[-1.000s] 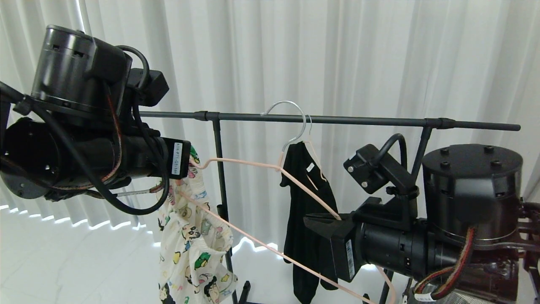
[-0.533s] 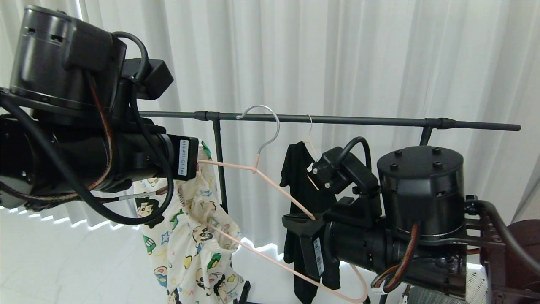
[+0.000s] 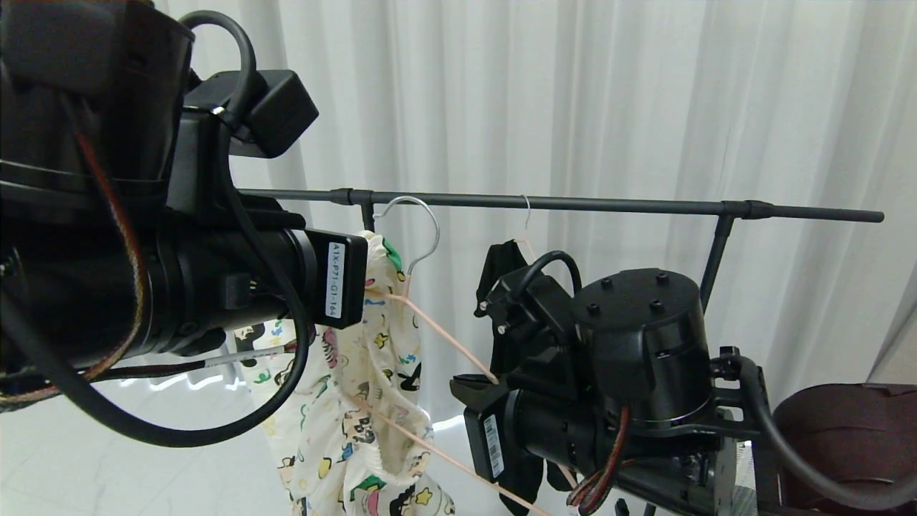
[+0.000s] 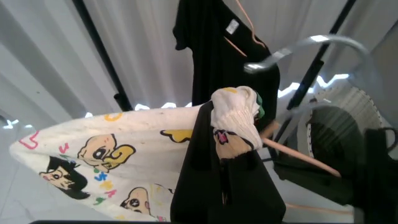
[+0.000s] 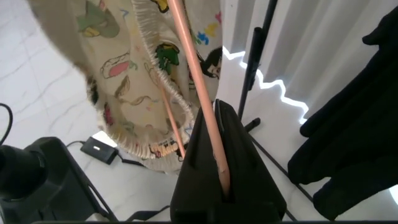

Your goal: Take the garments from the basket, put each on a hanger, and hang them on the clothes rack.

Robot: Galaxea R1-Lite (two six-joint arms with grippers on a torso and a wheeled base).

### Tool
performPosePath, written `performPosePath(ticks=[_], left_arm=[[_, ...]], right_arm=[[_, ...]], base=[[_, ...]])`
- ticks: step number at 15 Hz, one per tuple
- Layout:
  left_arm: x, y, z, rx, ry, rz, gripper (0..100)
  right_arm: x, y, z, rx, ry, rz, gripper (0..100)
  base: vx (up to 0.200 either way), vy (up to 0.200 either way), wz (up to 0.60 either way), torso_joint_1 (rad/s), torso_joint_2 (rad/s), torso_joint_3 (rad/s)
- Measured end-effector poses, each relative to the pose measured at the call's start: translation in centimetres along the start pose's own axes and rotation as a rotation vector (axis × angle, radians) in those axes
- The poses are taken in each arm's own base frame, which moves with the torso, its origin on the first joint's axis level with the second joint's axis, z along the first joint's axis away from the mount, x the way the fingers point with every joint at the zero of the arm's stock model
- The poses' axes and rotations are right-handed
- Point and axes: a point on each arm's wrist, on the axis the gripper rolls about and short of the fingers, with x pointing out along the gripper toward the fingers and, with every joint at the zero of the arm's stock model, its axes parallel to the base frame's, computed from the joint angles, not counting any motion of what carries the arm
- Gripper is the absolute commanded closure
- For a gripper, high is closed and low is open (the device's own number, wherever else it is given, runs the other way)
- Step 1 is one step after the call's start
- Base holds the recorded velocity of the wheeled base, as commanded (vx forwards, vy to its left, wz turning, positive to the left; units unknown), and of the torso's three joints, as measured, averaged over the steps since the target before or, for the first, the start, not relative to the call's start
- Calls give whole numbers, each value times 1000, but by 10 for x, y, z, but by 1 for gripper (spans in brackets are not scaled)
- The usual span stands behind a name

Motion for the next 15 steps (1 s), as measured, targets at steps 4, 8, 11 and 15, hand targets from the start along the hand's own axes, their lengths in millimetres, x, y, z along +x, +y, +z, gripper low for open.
performPosePath(ticks=[4, 8, 11, 15], left_arm=[[-1, 0, -3, 4, 5, -2, 100], [0, 4, 0, -8, -4, 14, 100], [0, 11, 4, -26, -18, 41, 100], [0, 12, -11, 80, 25, 43, 100]], right_arm=[[2, 6, -1, -5, -6, -1, 100], [4, 11, 1, -4, -41, 20, 100], [6, 12, 0, -6, -38, 21, 100], [8, 9, 1, -1, -58, -45, 100]], base=[[0, 0, 0, 0, 0, 0], [0, 0, 0, 0, 0, 0], [0, 0, 0, 0, 0, 0], [0, 0, 0, 0, 0, 0]])
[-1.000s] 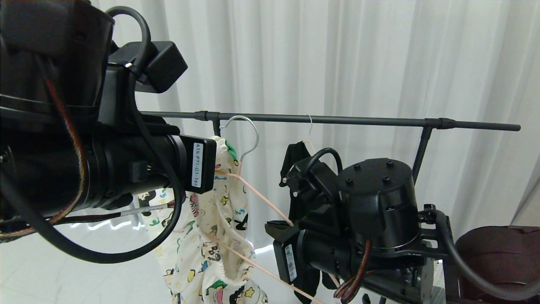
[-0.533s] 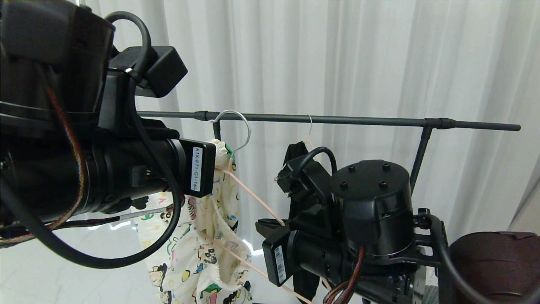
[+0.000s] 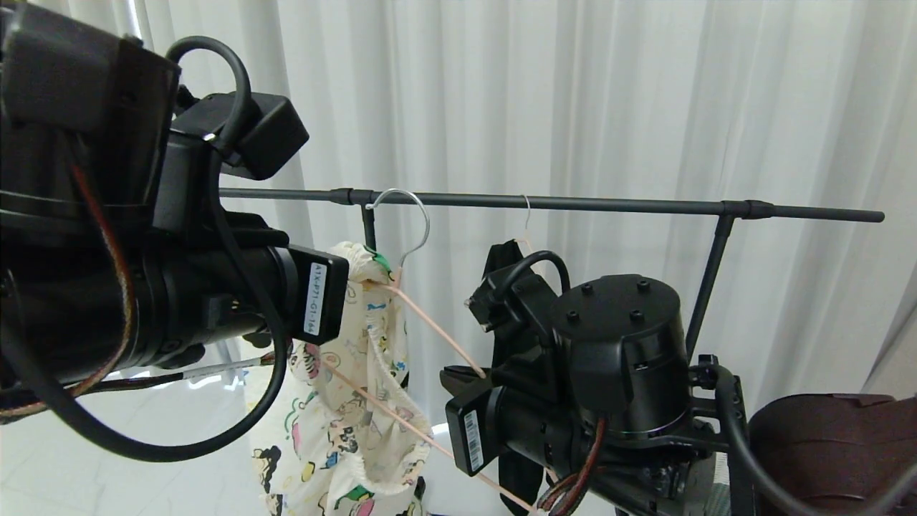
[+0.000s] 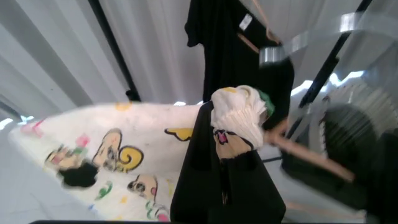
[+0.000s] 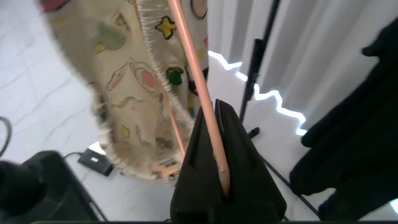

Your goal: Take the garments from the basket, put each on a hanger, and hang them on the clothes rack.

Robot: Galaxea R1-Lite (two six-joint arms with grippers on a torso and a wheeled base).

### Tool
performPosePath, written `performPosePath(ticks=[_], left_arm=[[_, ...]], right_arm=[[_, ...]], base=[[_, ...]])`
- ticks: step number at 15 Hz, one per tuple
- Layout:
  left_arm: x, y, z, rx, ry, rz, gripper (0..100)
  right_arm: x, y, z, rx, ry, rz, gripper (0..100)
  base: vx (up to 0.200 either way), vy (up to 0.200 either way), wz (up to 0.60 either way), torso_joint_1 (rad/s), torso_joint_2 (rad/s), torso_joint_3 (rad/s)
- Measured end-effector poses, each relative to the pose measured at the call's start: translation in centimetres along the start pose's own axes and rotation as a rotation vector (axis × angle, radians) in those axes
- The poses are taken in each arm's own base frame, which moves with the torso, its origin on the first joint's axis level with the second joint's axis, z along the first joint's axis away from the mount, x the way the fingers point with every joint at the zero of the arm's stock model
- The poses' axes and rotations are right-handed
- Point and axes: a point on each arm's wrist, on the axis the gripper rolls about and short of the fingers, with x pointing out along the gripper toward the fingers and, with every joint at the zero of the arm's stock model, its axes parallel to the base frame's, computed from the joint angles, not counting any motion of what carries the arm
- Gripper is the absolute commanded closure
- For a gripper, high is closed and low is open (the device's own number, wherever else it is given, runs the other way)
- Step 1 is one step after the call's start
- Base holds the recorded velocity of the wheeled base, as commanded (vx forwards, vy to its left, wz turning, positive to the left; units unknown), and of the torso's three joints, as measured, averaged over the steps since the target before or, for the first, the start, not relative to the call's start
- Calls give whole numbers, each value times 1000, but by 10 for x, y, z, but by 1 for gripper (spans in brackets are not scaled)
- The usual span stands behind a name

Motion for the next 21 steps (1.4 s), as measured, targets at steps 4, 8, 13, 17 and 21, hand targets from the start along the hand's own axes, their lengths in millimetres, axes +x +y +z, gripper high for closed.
performPosePath(ticks=[4, 8, 13, 17, 21], left_arm=[[-3, 1, -1, 29, -18, -5, 100], [4, -3, 7, 14, -63, -9, 100], [6, -4, 2, 21, -46, -8, 0], [4, 8, 3, -2, -55, 84, 0], [2, 11, -2, -2, -49, 108, 0]], right_arm=[[1, -4, 1, 1, -5, -23, 100], [2, -2, 0, -2, -6, -21, 100], [1, -3, 4, 3, -24, -25, 100], [2, -12, 10, 16, -78, -115, 100], [-1, -19, 16, 19, -98, -133, 100]], base=[[0, 0, 0, 0, 0, 0], [0, 0, 0, 0, 0, 0], [0, 0, 0, 0, 0, 0], [0, 0, 0, 0, 0, 0], [0, 0, 0, 0, 0, 0]])
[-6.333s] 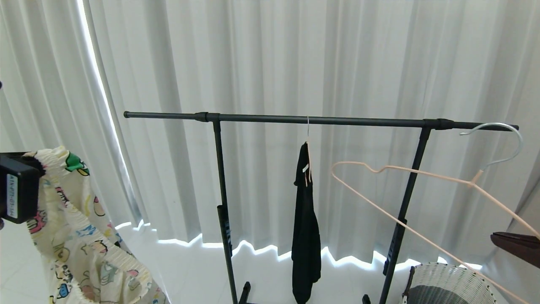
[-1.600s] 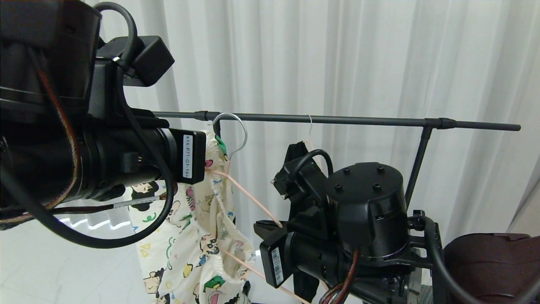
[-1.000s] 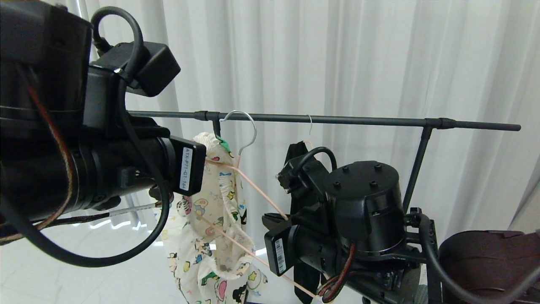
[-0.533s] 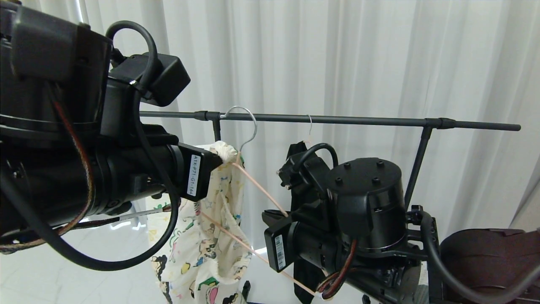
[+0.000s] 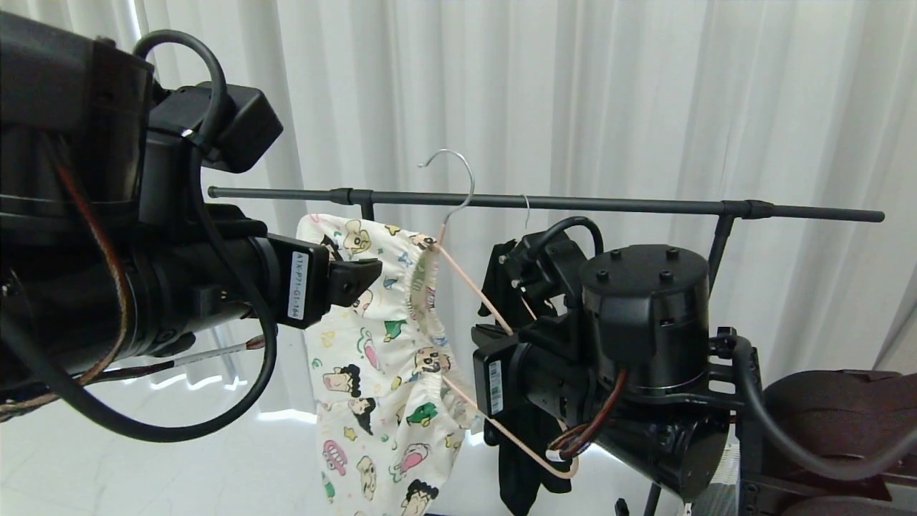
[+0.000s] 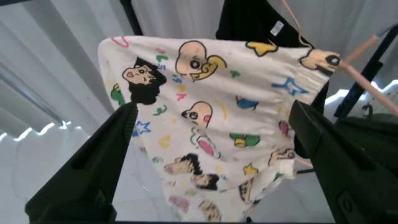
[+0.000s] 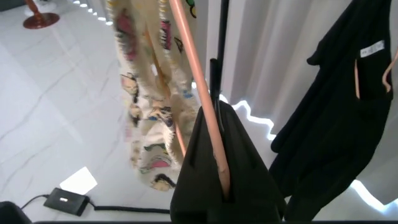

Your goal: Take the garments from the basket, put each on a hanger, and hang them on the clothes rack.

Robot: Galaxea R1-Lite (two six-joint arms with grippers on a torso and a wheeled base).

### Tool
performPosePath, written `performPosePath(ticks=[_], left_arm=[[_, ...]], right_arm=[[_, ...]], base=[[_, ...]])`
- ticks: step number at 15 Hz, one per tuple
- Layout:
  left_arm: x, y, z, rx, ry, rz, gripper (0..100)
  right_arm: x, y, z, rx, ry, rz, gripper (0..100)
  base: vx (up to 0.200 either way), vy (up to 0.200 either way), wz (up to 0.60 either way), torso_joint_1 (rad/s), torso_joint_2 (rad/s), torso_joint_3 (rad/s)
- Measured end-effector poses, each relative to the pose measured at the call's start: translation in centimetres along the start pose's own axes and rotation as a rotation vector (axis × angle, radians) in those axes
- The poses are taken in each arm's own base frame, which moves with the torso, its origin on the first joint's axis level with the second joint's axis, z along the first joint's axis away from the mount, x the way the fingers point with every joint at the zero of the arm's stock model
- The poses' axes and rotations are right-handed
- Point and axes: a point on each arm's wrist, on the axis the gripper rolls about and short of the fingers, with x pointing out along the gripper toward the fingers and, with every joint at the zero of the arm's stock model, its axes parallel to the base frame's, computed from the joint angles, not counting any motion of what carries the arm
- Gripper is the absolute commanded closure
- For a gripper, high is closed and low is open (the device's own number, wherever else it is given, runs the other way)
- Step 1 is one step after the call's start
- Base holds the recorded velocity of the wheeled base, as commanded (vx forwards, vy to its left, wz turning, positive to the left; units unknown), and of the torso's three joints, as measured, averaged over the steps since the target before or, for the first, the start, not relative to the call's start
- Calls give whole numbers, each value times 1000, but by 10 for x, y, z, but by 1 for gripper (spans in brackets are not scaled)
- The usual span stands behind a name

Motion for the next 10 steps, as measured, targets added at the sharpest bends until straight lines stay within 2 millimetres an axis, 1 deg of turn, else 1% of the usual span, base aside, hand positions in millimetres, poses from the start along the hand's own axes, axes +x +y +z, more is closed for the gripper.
performPosePath(ticks=[2, 5, 6, 7, 8, 10], left_arm=[[-4, 2, -10, 10, 17, -3, 0], [-12, 16, -23, -5, 32, -9, 0], [-16, 22, -26, -20, 31, -42, 0], [-21, 31, -29, -22, 24, -113, 0], [-27, 41, -34, 0, 13, -159, 0], [-36, 58, -48, 107, -6, -236, 0]], right_arm=[[-2, -7, 4, -30, -9, -18, 100], [-12, -31, 1, -109, 19, -25, 100], [-19, -39, -1, -124, 39, 4, 100], [-29, -47, -6, -139, 61, 26, 100], [-38, -54, -11, -156, 84, 47, 100], [-57, -62, -21, -177, 116, 99, 100]], base=[[0, 0, 0, 0, 0, 0], [0, 0, 0, 0, 0, 0], [0, 0, 0, 0, 0, 0], [0, 0, 0, 0, 0, 0], [0, 0, 0, 0, 0, 0], [0, 0, 0, 0, 0, 0]])
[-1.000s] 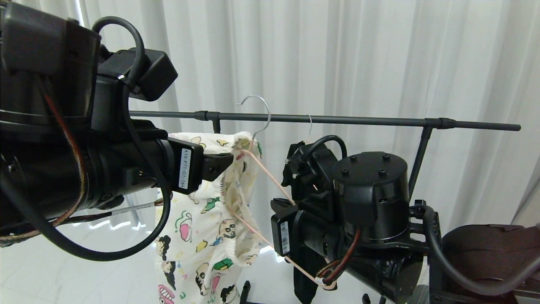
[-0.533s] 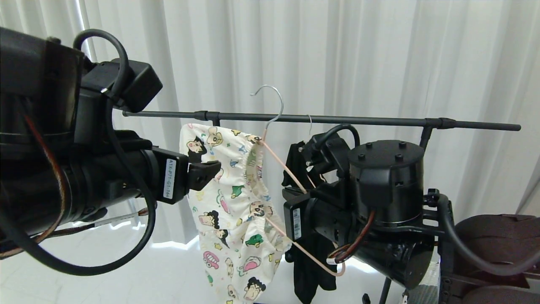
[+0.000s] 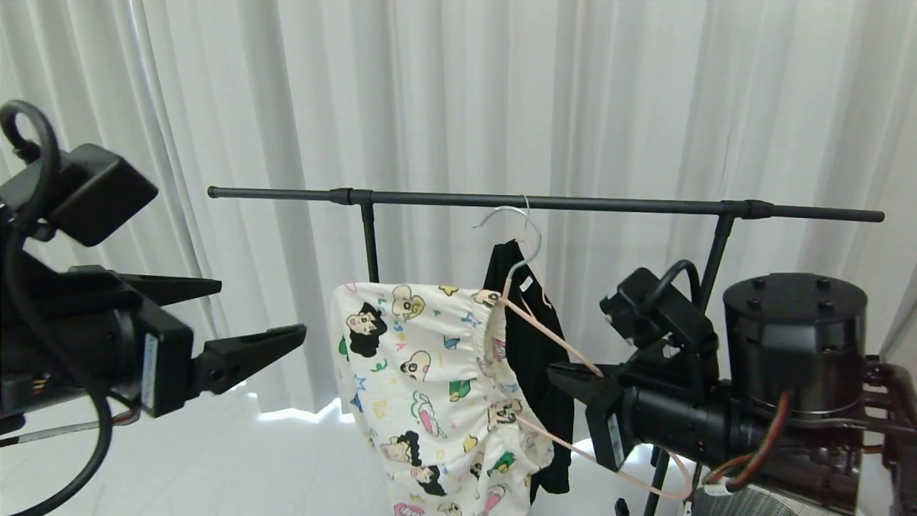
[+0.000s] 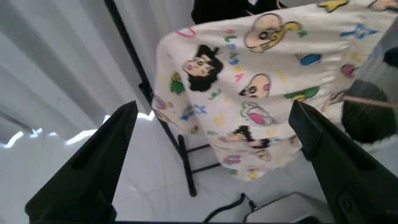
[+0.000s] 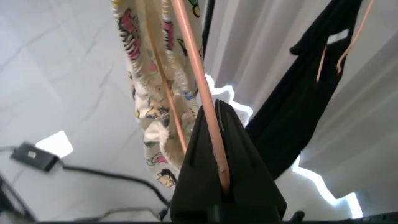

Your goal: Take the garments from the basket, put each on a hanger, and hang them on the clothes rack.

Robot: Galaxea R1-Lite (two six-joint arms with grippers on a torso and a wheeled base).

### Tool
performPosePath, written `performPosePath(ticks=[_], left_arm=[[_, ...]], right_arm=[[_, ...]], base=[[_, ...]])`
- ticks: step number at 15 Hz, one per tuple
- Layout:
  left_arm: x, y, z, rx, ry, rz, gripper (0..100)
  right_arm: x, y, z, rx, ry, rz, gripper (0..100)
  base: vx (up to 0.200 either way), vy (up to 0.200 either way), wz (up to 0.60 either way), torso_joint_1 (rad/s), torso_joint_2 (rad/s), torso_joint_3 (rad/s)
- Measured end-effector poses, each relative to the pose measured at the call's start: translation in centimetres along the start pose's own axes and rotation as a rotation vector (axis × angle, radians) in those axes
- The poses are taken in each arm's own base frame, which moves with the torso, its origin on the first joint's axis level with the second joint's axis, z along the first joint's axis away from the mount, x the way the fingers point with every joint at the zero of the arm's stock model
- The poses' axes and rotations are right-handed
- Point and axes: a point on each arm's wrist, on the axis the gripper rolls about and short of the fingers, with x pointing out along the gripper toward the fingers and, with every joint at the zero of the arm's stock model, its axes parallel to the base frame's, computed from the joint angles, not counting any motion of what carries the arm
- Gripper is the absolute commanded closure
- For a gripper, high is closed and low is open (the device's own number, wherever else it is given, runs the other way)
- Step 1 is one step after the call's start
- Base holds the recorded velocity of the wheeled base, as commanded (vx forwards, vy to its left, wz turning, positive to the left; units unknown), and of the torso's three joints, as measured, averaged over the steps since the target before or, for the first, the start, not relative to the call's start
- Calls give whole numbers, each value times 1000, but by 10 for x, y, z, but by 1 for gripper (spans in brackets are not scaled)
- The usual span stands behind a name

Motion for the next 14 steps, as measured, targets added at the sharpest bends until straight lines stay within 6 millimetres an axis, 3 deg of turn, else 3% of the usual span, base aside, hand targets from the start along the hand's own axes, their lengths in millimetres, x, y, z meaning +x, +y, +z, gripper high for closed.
performPosePath(ticks=[5, 8, 14], left_arm=[[-26, -5, -31, 148, -104, -282, 0], [-27, -12, -40, 255, -126, -352, 0], [-24, -29, -49, 299, -125, -514, 0]], right_arm=[[-25, 4, -20, -78, -16, 127, 100], [-31, 14, -27, -135, -6, 220, 100], [-36, 35, -31, -207, -3, 341, 100]], base=[[0, 0, 0, 0, 0, 0], [0, 0, 0, 0, 0, 0], [0, 0, 0, 0, 0, 0]])
